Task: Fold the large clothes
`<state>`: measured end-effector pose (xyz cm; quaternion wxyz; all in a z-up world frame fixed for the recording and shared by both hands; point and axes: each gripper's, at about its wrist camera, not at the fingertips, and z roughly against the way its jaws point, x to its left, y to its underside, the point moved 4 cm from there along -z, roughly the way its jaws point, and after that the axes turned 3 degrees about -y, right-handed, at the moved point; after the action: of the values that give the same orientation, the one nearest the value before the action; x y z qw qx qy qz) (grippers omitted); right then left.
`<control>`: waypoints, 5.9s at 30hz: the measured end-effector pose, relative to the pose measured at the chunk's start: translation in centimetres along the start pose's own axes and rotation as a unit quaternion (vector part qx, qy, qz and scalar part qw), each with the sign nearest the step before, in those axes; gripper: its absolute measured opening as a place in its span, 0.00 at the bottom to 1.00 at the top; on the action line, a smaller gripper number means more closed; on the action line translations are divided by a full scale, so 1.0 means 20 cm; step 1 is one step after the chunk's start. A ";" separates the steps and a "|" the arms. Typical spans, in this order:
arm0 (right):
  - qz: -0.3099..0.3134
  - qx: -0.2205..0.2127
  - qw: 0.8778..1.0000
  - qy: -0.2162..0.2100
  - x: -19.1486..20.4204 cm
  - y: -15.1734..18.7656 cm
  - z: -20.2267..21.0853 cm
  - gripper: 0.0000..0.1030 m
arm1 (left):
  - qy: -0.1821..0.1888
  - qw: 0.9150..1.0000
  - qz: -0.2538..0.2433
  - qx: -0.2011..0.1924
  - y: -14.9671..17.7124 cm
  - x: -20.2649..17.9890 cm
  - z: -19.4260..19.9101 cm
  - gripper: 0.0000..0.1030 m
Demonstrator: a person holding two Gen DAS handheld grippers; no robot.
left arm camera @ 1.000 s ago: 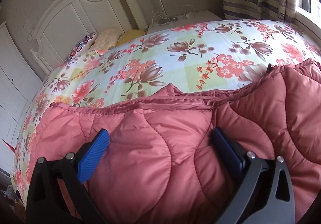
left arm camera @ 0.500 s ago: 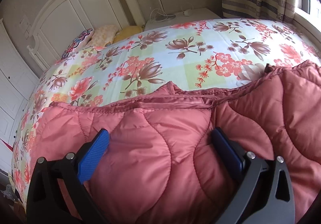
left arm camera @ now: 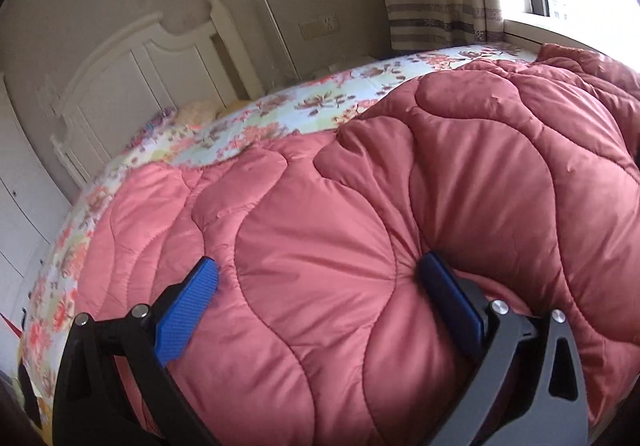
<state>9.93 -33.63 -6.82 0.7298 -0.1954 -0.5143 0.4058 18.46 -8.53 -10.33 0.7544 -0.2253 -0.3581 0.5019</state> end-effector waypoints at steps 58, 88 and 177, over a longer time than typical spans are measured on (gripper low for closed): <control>0.746 -0.006 0.644 0.168 1.30 1.03 -0.48 0.44 | 0.353 0.844 0.403 -0.018 0.50 1.47 0.07 0.98; 0.578 0.001 0.811 0.090 0.75 0.60 -0.02 0.91 | 0.340 0.903 0.246 0.093 0.03 1.14 -0.20 0.30; 0.498 0.143 0.850 -0.095 1.14 0.47 -0.29 0.59 | 0.174 0.956 0.236 -0.007 0.03 1.09 -0.25 0.64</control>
<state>14.77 -9.21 -2.20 0.3979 -0.2791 -0.3511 0.8003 27.08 11.93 -7.09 0.6638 -0.3924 -0.1614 0.6159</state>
